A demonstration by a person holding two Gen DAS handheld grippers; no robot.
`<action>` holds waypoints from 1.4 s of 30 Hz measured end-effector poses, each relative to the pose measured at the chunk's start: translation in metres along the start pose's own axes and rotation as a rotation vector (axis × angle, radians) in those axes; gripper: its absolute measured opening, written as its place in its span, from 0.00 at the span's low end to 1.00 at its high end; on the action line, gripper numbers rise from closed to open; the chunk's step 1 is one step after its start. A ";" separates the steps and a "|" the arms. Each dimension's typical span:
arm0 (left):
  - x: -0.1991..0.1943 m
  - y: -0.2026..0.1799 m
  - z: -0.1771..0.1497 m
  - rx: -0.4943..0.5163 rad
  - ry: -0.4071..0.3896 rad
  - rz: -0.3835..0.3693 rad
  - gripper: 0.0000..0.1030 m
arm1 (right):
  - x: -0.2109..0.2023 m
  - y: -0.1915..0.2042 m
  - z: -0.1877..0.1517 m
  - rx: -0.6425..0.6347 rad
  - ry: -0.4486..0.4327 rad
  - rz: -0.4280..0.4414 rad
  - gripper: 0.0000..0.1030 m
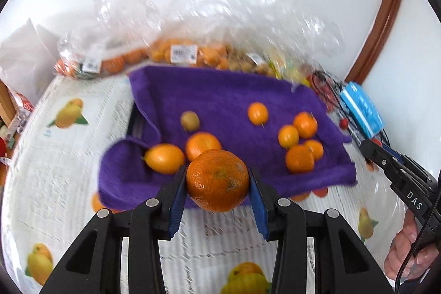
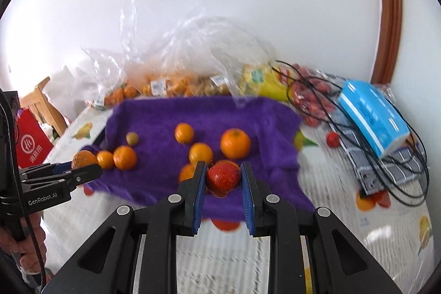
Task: Organize fruits
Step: 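Carry the red fruit and orange over the towel and open both tools to release them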
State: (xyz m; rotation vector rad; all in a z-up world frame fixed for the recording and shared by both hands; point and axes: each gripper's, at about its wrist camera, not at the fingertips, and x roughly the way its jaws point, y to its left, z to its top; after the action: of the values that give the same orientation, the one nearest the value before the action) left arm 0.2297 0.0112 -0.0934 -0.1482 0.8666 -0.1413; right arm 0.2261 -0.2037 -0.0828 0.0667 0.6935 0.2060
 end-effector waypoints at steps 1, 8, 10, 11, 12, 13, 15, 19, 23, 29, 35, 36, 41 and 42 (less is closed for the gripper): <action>-0.002 0.002 0.004 -0.002 -0.007 0.004 0.39 | 0.001 0.002 0.003 0.000 -0.002 0.003 0.24; -0.011 0.009 0.021 -0.011 -0.027 0.010 0.39 | 0.004 0.015 0.024 -0.010 -0.010 0.009 0.24; -0.013 0.008 0.024 -0.011 -0.030 0.009 0.39 | 0.004 0.017 0.027 -0.009 -0.009 0.008 0.24; -0.014 0.009 0.025 -0.012 -0.031 0.009 0.39 | 0.004 0.018 0.029 -0.008 -0.010 0.007 0.24; -0.014 0.008 0.025 -0.013 -0.033 0.007 0.39 | 0.003 0.020 0.030 -0.008 -0.010 0.005 0.24; -0.016 0.008 0.026 -0.013 -0.034 0.004 0.39 | 0.003 0.020 0.031 -0.008 -0.010 0.003 0.24; -0.021 0.008 0.028 -0.016 -0.041 0.000 0.39 | 0.001 0.022 0.033 -0.005 -0.008 -0.005 0.24; -0.029 0.009 0.032 -0.023 -0.046 -0.001 0.39 | -0.005 0.025 0.037 -0.003 -0.009 -0.011 0.24; -0.039 0.010 0.036 -0.023 -0.062 0.009 0.39 | -0.007 0.028 0.041 0.004 -0.007 -0.007 0.24; -0.048 0.017 0.039 -0.049 -0.073 0.025 0.39 | -0.014 0.033 0.051 -0.006 -0.020 0.014 0.24; -0.057 0.020 0.041 -0.054 -0.081 0.031 0.39 | -0.023 0.037 0.059 -0.012 -0.039 0.020 0.24; -0.059 0.020 0.043 -0.053 -0.084 0.034 0.39 | -0.024 0.038 0.060 -0.013 -0.040 0.022 0.24; -0.062 0.022 0.049 -0.052 -0.094 0.035 0.39 | -0.027 0.040 0.066 -0.015 -0.050 0.023 0.24; -0.062 0.022 0.050 -0.051 -0.095 0.036 0.39 | -0.027 0.041 0.067 -0.015 -0.051 0.022 0.24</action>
State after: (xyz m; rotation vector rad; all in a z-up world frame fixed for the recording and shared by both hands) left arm 0.2302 0.0481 -0.0193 -0.1857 0.7775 -0.0782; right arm 0.2425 -0.1689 -0.0092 0.0647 0.6405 0.2295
